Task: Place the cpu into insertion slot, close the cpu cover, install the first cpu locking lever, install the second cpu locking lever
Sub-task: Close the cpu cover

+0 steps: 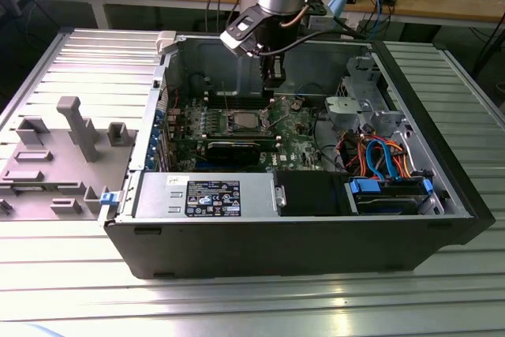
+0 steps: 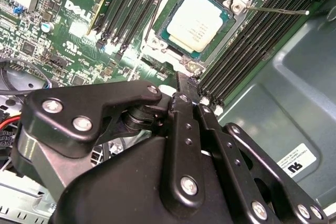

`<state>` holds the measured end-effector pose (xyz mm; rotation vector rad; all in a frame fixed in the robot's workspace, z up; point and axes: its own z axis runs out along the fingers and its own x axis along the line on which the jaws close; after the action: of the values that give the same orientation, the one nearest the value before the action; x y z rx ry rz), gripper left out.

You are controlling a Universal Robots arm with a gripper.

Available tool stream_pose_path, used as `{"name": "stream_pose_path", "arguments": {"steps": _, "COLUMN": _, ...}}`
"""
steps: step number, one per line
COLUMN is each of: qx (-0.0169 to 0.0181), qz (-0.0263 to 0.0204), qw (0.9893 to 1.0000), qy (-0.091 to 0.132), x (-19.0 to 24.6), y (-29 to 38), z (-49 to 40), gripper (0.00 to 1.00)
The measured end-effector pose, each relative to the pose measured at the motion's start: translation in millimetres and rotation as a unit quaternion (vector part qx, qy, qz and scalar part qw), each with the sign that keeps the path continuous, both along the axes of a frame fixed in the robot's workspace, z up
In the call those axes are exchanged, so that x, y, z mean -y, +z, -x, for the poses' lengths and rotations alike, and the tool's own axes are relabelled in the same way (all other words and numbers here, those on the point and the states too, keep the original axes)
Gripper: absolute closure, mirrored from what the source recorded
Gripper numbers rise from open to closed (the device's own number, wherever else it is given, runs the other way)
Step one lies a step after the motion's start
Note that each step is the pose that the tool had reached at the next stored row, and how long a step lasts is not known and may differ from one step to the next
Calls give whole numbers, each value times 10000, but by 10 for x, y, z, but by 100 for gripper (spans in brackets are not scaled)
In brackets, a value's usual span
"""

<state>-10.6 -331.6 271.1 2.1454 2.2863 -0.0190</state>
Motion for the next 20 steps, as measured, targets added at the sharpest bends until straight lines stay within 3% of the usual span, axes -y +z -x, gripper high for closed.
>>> {"name": "stream_pose_path", "arguments": {"steps": 8, "qx": 0, "qz": 7, "qw": 10000, "qy": 0, "x": 0, "y": -3, "z": -51, "gripper": 89}}
{"name": "stream_pose_path", "arguments": {"steps": 15, "qx": 0, "qz": 8, "qw": 10000, "qy": 1, "x": -1, "y": -9, "z": -167, "gripper": 89}}
{"name": "stream_pose_path", "arguments": {"steps": 20, "qx": -1, "qz": 8, "qw": 10000, "qy": 0, "x": -1, "y": -10, "z": -176, "gripper": 89}}
